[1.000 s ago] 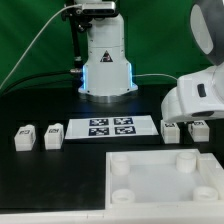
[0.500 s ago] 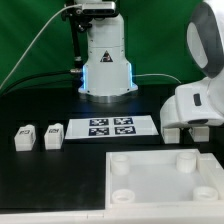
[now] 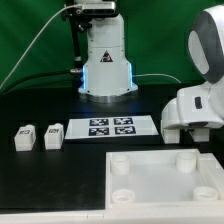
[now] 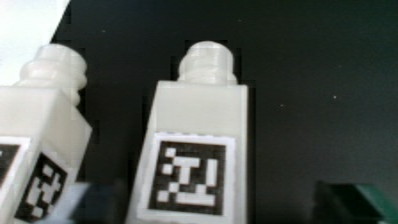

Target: Assemble one leg

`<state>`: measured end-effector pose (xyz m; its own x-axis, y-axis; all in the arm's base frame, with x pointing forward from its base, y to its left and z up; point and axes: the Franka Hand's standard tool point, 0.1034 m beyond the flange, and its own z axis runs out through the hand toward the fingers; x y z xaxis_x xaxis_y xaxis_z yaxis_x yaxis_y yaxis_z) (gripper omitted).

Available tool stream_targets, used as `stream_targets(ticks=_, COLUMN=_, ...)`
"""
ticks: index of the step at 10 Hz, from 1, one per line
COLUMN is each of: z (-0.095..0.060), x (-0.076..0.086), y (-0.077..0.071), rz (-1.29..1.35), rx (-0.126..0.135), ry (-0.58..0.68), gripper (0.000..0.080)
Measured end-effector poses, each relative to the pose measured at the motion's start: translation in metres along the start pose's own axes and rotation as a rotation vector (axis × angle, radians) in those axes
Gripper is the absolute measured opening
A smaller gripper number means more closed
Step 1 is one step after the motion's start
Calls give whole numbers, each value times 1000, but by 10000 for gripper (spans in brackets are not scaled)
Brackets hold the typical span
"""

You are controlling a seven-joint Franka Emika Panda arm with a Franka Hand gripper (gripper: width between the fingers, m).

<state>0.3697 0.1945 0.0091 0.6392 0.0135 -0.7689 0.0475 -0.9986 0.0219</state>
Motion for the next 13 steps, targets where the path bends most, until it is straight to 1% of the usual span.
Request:
stream_targets(ticks=1, z=0, x=0, y=0, rz=0, rx=0, ry=0, gripper=370)
stream_targets(ticks=2, z=0, x=0, y=0, rz=0, rx=0, ry=0, gripper=290)
stream_targets(ticks=7, z=0, x=0, y=0, rz=0, rx=0, ry=0, gripper=290)
stream_targets(ticks=8, z=-4, x=1, y=2, rz=-8, rx=3, ry=5, gripper=290)
stream_targets(ticks=9, z=-23, x=3, y=11, rz=-15, rx=16, ry=34, gripper=291)
stream_targets(ticks=10, z=-50, x=0, y=22, rz=-23, rx=28, ry=75, gripper=291)
stream_targets(ticks=11, z=-78, x=-6, y=30, rz=-32, rx=41, ry=135, gripper=291)
stream_targets(ticks=12, z=-101, x=-20, y=41, rz=-42, rx=42, ry=125, gripper=291)
stream_targets(ticks=13, z=-127, x=-23, y=50, rz=-47, rx=46, ry=148, gripper=291)
